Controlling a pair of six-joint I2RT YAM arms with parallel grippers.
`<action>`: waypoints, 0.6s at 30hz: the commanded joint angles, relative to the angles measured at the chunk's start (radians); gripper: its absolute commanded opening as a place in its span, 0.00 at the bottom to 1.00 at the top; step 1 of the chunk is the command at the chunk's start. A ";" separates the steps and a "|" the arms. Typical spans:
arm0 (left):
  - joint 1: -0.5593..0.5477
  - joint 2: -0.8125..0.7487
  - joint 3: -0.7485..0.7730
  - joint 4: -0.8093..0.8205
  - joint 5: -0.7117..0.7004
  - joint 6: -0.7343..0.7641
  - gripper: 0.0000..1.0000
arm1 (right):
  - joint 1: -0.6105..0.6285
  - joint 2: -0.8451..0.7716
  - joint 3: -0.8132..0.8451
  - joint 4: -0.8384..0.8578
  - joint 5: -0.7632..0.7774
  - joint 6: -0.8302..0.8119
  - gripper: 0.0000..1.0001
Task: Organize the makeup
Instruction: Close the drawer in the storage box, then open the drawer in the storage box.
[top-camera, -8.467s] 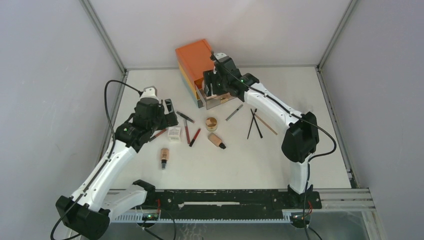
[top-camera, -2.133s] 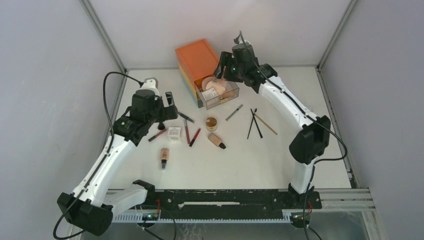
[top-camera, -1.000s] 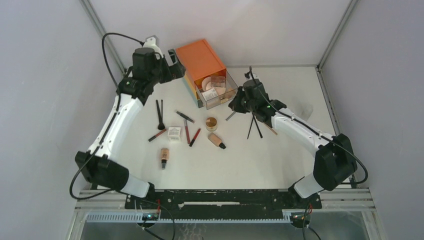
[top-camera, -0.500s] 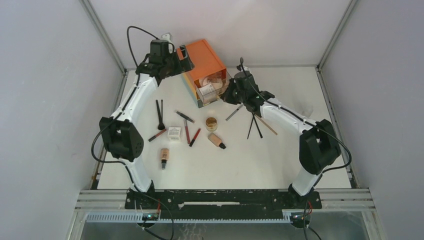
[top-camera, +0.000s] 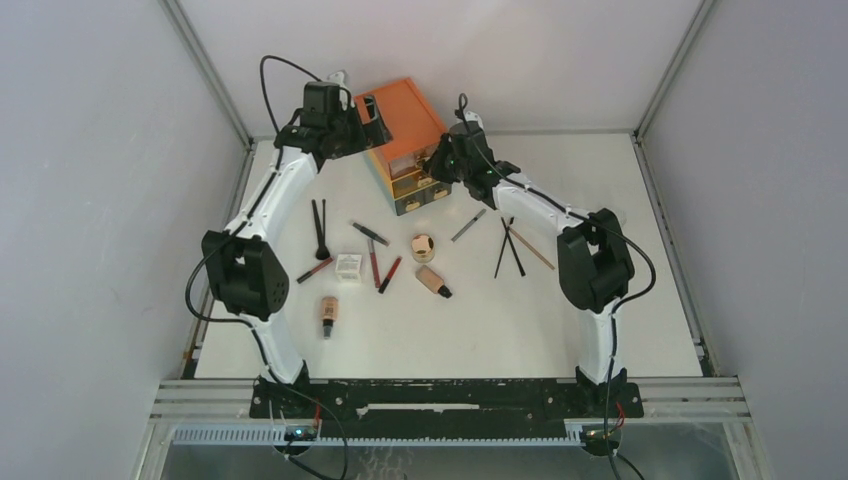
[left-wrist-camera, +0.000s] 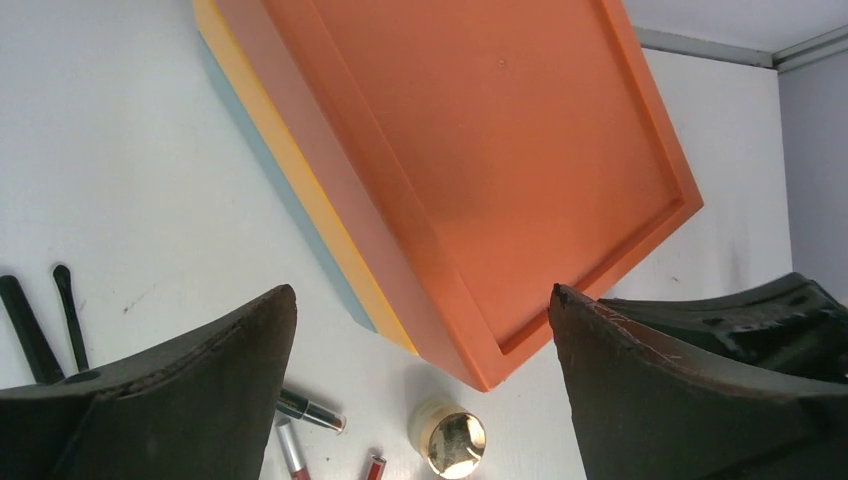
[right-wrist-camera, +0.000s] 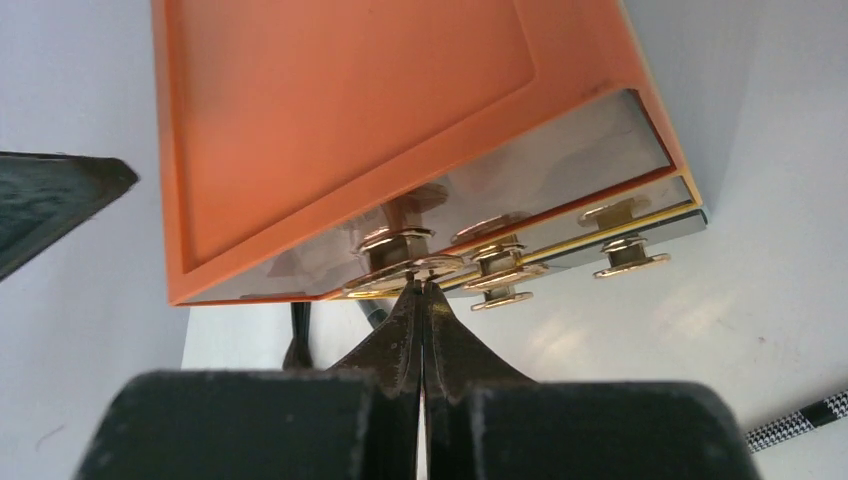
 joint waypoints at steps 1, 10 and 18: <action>0.002 -0.093 0.030 0.026 0.001 0.016 1.00 | -0.009 -0.009 0.038 0.089 0.003 0.017 0.00; 0.005 -0.088 0.010 0.036 0.024 0.024 1.00 | -0.026 -0.129 -0.191 0.190 -0.002 0.005 0.03; 0.014 0.007 0.075 0.024 0.022 0.023 1.00 | -0.025 -0.128 -0.296 0.291 -0.085 -0.106 0.67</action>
